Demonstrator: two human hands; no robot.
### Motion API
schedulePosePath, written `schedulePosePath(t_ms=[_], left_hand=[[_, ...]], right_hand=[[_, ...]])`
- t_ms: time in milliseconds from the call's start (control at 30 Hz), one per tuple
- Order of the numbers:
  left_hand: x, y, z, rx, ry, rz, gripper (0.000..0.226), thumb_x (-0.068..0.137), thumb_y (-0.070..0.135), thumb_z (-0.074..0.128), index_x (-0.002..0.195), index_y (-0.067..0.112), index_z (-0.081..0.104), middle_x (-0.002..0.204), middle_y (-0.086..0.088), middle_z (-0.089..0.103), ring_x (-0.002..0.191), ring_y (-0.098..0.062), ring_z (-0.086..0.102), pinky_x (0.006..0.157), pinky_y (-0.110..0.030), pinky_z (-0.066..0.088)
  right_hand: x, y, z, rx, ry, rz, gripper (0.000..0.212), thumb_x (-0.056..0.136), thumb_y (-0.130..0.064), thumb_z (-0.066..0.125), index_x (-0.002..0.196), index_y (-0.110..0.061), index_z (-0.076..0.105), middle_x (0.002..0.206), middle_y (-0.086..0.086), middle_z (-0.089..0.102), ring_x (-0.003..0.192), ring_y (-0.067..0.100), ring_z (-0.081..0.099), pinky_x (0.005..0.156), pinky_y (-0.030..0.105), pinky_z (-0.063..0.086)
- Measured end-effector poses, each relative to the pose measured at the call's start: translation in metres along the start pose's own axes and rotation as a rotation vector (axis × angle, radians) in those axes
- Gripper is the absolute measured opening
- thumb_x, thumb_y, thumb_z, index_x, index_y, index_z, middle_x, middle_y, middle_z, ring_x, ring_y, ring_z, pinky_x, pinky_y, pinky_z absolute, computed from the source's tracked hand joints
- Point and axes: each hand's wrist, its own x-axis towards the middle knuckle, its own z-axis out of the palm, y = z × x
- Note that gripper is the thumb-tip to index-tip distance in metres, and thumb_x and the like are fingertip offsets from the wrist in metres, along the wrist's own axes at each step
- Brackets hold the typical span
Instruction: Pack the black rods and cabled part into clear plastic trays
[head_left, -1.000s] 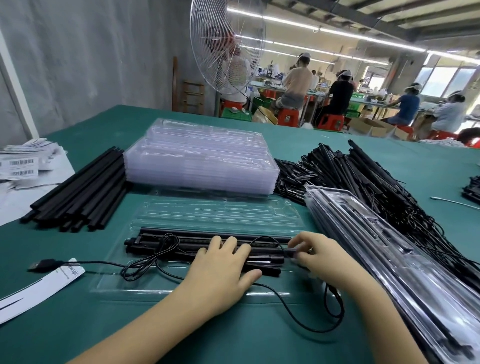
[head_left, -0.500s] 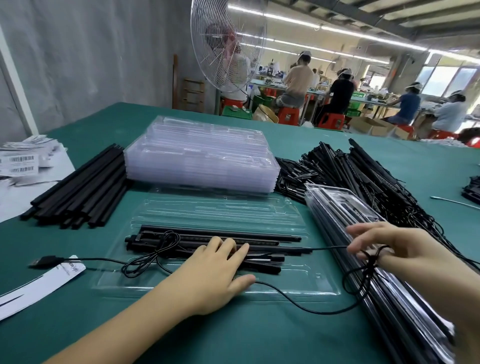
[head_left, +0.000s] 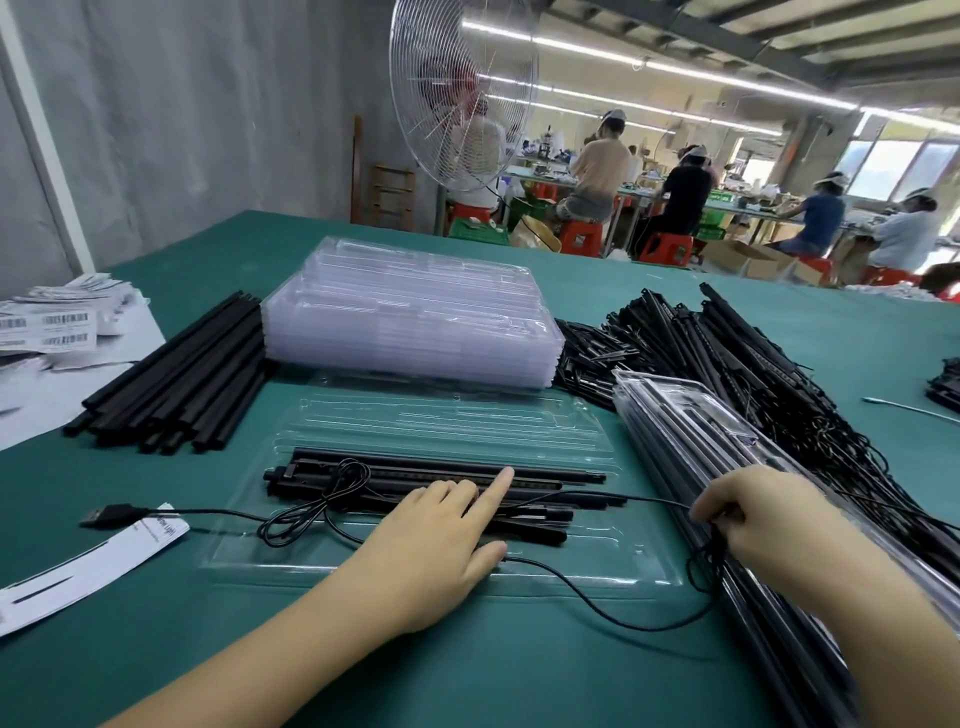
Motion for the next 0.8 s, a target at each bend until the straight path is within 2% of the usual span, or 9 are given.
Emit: schedulePosePath(t_ms=[100, 200, 300, 367, 433, 533, 600, 667, 800], left_hand=[[-0.002, -0.003, -0.002, -0.114, 0.049, -0.005, 0.059, 0.100, 0.049, 0.026, 0.150, 0.023, 0.010, 0.142, 0.006, 0.037, 0.131, -0.012, 0.031, 0.111, -0.024, 0.019], [-0.003, -0.007, -0.003, -0.193, 0.058, 0.004, 0.052, 0.101, 0.044, 0.030, 0.146, 0.020, 0.021, 0.143, 0.005, 0.038, 0.132, -0.009, 0.031, 0.108, -0.018, 0.017], [-0.007, -0.012, -0.001, -0.302, 0.051, -0.031, 0.057, 0.098, 0.048, 0.036, 0.148, 0.026, 0.016, 0.145, 0.011, 0.037, 0.132, -0.004, 0.031, 0.104, -0.013, 0.018], [-0.009, -0.016, -0.001, -0.398, 0.059, -0.077, 0.065, 0.093, 0.053, 0.044, 0.146, 0.033, 0.013, 0.143, 0.017, 0.039, 0.129, -0.001, 0.035, 0.099, -0.012, 0.024], [-0.009, -0.019, -0.002, -0.487, 0.075, -0.124, 0.075, 0.086, 0.056, 0.055, 0.144, 0.036, 0.012, 0.138, 0.020, 0.042, 0.125, 0.000, 0.041, 0.094, -0.012, 0.027], [-0.008, -0.020, -0.003, -0.572, 0.108, -0.174, 0.086, 0.077, 0.056, 0.066, 0.143, 0.036, 0.015, 0.132, 0.022, 0.045, 0.122, 0.000, 0.041, 0.089, -0.011, 0.025], [-0.007, -0.021, -0.004, -0.592, 0.115, -0.187, 0.088, 0.075, 0.054, 0.070, 0.142, 0.035, 0.016, 0.131, 0.022, 0.046, 0.123, 0.000, 0.040, 0.090, -0.012, 0.025], [-0.007, -0.022, -0.005, -0.595, 0.111, -0.192, 0.088, 0.074, 0.054, 0.071, 0.142, 0.036, 0.018, 0.129, 0.022, 0.047, 0.122, 0.002, 0.040, 0.093, -0.012, 0.025], [-0.009, -0.022, -0.008, -0.525, 0.073, -0.112, 0.062, 0.082, 0.052, 0.064, 0.136, 0.043, 0.036, 0.127, 0.026, 0.045, 0.120, 0.007, 0.040, 0.093, -0.003, 0.024]], right_hand=[[0.002, -0.011, -0.001, -0.085, -0.052, -0.020, 0.038, 0.084, 0.006, 0.044, 0.105, -0.012, 0.071, 0.113, 0.002, 0.067, 0.103, 0.016, 0.060, 0.081, 0.019, 0.047], [0.002, -0.008, -0.005, -0.102, -0.030, 0.030, 0.037, 0.081, 0.004, 0.047, 0.095, -0.016, 0.074, 0.105, 0.000, 0.069, 0.089, 0.015, 0.060, 0.068, 0.016, 0.043], [0.003, -0.004, -0.007, -0.075, -0.011, 0.107, 0.034, 0.081, 0.004, 0.049, 0.085, -0.016, 0.075, 0.095, 0.005, 0.071, 0.075, 0.015, 0.058, 0.053, 0.016, 0.040], [0.004, -0.004, -0.008, -0.042, -0.020, 0.137, 0.034, 0.083, 0.004, 0.048, 0.082, -0.017, 0.074, 0.091, 0.006, 0.071, 0.058, 0.009, 0.047, 0.041, 0.010, 0.030], [0.005, -0.002, -0.006, -0.033, -0.029, 0.156, 0.035, 0.084, 0.004, 0.047, 0.080, -0.019, 0.072, 0.090, 0.007, 0.071, 0.052, 0.005, 0.039, 0.039, 0.010, 0.028], [0.005, -0.001, -0.003, -0.070, -0.036, 0.171, 0.032, 0.086, 0.000, 0.047, 0.085, -0.017, 0.074, 0.094, 0.007, 0.071, 0.056, 0.009, 0.044, 0.043, 0.009, 0.031], [0.005, -0.003, -0.001, -0.102, -0.051, 0.181, 0.032, 0.086, 0.001, 0.047, 0.087, -0.016, 0.074, 0.097, 0.006, 0.072, 0.072, 0.016, 0.057, 0.056, 0.016, 0.042], [0.005, -0.006, 0.000, -0.147, -0.062, 0.177, 0.033, 0.085, 0.001, 0.047, 0.090, -0.017, 0.074, 0.099, 0.005, 0.072, 0.089, 0.020, 0.064, 0.069, 0.021, 0.047], [0.005, -0.008, 0.001, -0.112, -0.056, 0.136, 0.032, 0.085, 0.004, 0.044, 0.089, -0.023, 0.061, 0.096, -0.002, 0.064, 0.095, 0.017, 0.059, 0.075, 0.022, 0.045]])
